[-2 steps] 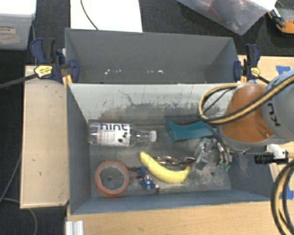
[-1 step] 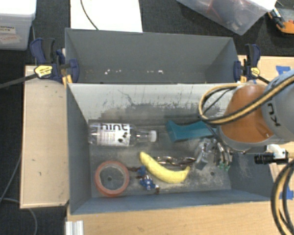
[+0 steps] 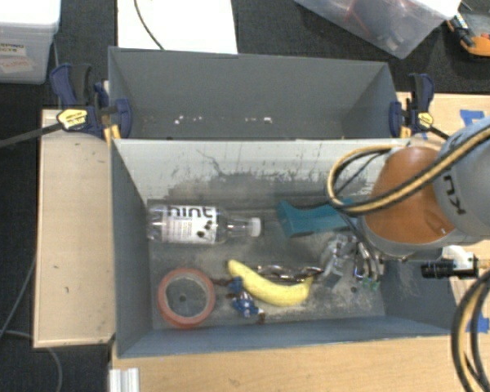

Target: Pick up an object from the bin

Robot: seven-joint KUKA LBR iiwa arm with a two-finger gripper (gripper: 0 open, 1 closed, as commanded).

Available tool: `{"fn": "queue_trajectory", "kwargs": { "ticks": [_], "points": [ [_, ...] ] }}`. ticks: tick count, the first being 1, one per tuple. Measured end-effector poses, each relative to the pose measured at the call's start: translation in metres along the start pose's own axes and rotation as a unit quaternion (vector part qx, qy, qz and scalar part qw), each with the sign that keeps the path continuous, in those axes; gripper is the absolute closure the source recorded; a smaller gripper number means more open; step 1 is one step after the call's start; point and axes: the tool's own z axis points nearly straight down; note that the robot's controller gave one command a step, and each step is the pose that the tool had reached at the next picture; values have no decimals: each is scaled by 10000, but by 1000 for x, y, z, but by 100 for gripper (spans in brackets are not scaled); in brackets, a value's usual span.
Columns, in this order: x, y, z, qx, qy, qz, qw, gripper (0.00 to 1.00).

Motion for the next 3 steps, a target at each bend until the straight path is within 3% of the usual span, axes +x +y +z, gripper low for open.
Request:
{"fn": "queue_trajectory", "kwargs": {
  "ticks": [1, 2, 3],
  "points": [
    [7, 3, -3, 6, 16, 107, 9999, 100],
    [4, -3, -8, -1, -13, -111, 9999, 100],
    [-5, 16, -41, -5, -9, 99, 10000, 100]
  ]
}}
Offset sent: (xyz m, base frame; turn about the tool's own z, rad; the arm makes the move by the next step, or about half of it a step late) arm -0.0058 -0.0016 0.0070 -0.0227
